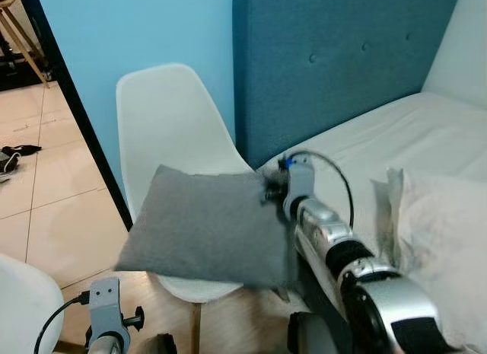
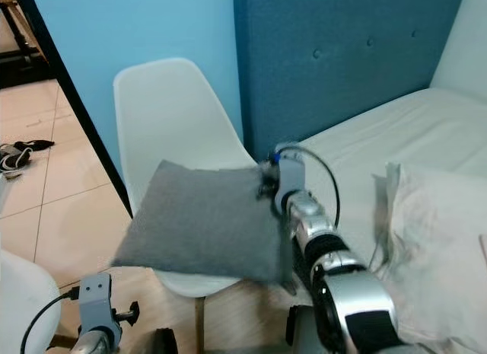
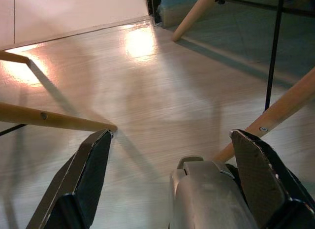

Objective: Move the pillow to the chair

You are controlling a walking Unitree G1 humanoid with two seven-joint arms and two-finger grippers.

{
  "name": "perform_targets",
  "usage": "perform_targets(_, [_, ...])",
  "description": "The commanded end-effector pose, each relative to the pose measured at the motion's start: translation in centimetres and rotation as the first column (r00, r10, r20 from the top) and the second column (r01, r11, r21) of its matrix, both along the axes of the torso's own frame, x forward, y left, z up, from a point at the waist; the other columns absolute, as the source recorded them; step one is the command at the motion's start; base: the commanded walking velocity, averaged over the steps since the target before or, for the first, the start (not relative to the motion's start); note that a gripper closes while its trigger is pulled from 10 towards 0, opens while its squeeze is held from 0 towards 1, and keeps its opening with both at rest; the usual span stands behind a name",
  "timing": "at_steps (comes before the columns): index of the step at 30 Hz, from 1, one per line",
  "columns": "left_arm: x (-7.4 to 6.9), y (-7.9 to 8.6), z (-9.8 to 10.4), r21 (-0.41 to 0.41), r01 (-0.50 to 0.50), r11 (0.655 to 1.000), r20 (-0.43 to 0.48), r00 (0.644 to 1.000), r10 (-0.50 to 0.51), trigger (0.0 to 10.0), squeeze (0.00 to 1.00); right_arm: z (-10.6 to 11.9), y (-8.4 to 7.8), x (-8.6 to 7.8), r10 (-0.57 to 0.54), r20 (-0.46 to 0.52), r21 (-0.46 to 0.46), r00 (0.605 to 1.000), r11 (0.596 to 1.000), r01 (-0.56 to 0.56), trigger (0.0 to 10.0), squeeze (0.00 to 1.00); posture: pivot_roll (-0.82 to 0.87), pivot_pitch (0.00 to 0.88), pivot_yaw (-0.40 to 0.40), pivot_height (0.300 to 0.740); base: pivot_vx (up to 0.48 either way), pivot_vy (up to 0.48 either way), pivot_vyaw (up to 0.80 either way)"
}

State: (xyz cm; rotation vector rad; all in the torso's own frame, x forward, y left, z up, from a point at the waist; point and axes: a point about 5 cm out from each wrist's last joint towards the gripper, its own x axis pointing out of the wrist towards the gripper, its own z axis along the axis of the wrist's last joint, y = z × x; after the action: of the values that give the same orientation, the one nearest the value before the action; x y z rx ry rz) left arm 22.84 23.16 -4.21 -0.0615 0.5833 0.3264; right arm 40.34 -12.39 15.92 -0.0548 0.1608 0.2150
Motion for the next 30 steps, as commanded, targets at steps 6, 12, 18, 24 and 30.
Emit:
perform_targets(6, [-0.1,0.1,0.0,0.009,0.011,1.0,-0.004,1.0,-0.011,10.0,0.0,1.9,3.4,0.2,0.146,0.064,0.055,0.987,0.987,-0.15,10.0,1.0,-0.04,0.035,0.024,0.506,0.0,0.0,0.0])
perform_targets(12, [0.2,0.1,0.2,0.01,0.01,1.0,0.008,1.0,-0.01,10.0,0.0,0.1,3.0,-0.3,0.085,0.078,-0.086,0.993,0.993,-0.078,10.0,1.0,-0.05,0.03,0.024,0.506,0.0,0.0,0.0])
perform_targets(18, [-0.2,-0.4,-0.3,0.011,0.029,1.0,-0.023,0.999,-0.028,10.0,0.0,0.3,-0.8,-0.3,-0.027,0.182,-0.127,0.983,0.991,0.051,10.0,1.0,-0.08,0.019,0.032,0.506,0.0,0.0,0.0])
perform_targets(24, [0.0,-0.7,-0.3,0.012,0.037,0.999,-0.033,0.999,-0.036,10.0,0.0,0.9,-4.6,-0.6,-0.124,0.231,-0.082,0.965,0.986,0.147,10.0,1.0,-0.08,0.008,0.029,0.506,0.0,0.0,0.0])
perform_targets(30, [0.5,-0.7,-0.1,0.018,0.009,1.0,-0.053,0.999,-0.008,10.0,0.0,0.7,-5.0,-1.0,-0.088,0.213,0.139,0.973,0.989,0.059,10.0,0.0,-0.1,0.0,0.017,0.52,0.0,0.0,0.0])
